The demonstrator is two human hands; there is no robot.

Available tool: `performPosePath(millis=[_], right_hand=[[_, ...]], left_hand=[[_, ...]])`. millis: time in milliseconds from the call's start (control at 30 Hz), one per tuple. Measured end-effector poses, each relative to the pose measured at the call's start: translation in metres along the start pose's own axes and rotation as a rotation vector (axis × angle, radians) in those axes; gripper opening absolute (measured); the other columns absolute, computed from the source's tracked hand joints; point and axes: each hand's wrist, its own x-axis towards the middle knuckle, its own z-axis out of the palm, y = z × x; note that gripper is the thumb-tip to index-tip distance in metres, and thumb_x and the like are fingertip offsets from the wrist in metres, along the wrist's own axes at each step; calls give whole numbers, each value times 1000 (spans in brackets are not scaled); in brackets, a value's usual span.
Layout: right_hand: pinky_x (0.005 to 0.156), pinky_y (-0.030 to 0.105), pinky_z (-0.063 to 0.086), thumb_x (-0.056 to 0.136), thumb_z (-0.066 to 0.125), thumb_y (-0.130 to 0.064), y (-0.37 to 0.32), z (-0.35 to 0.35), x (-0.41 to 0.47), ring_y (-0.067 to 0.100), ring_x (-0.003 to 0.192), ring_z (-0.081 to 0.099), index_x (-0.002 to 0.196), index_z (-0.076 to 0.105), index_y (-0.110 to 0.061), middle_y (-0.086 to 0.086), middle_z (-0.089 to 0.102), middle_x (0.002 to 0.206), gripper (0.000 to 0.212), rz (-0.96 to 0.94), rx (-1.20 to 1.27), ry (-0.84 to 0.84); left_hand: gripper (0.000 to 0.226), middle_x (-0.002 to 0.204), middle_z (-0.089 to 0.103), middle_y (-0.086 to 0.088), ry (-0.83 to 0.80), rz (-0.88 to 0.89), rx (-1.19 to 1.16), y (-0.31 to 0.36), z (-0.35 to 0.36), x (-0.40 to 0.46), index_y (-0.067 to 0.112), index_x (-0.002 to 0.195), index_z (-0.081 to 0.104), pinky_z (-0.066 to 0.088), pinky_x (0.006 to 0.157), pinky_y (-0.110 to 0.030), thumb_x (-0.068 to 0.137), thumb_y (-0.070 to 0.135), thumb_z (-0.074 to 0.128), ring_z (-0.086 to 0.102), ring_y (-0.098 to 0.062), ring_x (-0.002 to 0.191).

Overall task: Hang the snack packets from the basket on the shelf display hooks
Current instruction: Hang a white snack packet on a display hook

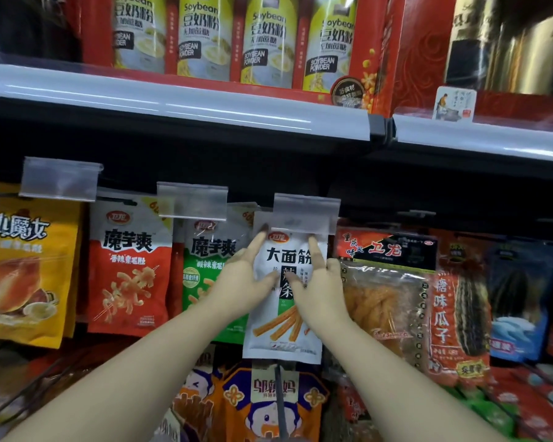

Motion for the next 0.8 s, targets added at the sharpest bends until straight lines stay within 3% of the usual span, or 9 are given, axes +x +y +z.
performPosePath(millis=[67, 167, 267, 367, 433, 600, 800], right_hand=[[93, 29, 42, 95, 57, -27, -1, 2, -8, 27, 116, 52, 152, 9, -34, 10, 22, 146, 75, -21, 6, 4], [101, 31, 41, 95, 56, -17, 1, 7, -19, 28, 134, 39, 152, 10, -33, 10, 8, 156, 75, -7, -21, -43], [100, 33, 41, 95, 53, -10, 6, 12, -32, 30, 136, 34, 151, 15, -34, 10, 6, 157, 71, -6, -81, -92], [105, 35, 38, 95, 51, -10, 6, 12, -52, 29, 143, 18, 150, 20, -27, 9, 3, 157, 66, -15, -253, -128], [104, 37, 39, 96, 48, -15, 2, 8, -67, 28, 142, 18, 148, 23, -22, 8, 5, 157, 59, -48, -419, -148], [103, 41, 37, 98, 43, -26, -12, 10, -113, 28, 134, 33, 146, 27, -18, 9, 35, 147, 52, -133, -746, -260], [97, 39, 38, 94, 47, -32, -29, 32, -181, 29, 124, 42, 144, 32, -16, 6, 47, 137, 55, -150, -801, -322]], left_hand=[[78, 141, 42, -10, 28, 34, 63, 1, -4, -9, 35, 152, 9, 36, 47, -12, 91, 36, 58, 42, -1, 42], [79, 142, 38, -7, 45, 35, 158, -4, -7, -23, 36, 152, 10, 53, 65, -26, 91, 36, 59, 50, -5, 54], [74, 144, 34, -2, 25, -29, 288, -15, -8, -38, 38, 150, 13, 57, 73, -37, 90, 42, 56, 63, -18, 82], [67, 144, 38, 3, 33, -3, 379, -31, -9, -58, 35, 149, 18, 56, 78, -37, 91, 45, 52, 58, -19, 108], [63, 148, 36, 8, 30, 27, 425, -43, -13, -72, 35, 148, 22, 55, 83, -37, 92, 47, 49, 51, -18, 123], [51, 140, 47, 6, -63, 90, 559, -70, -29, -118, 30, 144, 35, 53, 78, -36, 95, 44, 43, 56, -20, 118], [35, 114, 62, 3, -111, 190, 622, -95, -55, -174, 23, 120, 61, 51, 69, -34, 94, 39, 44, 61, -22, 106]])
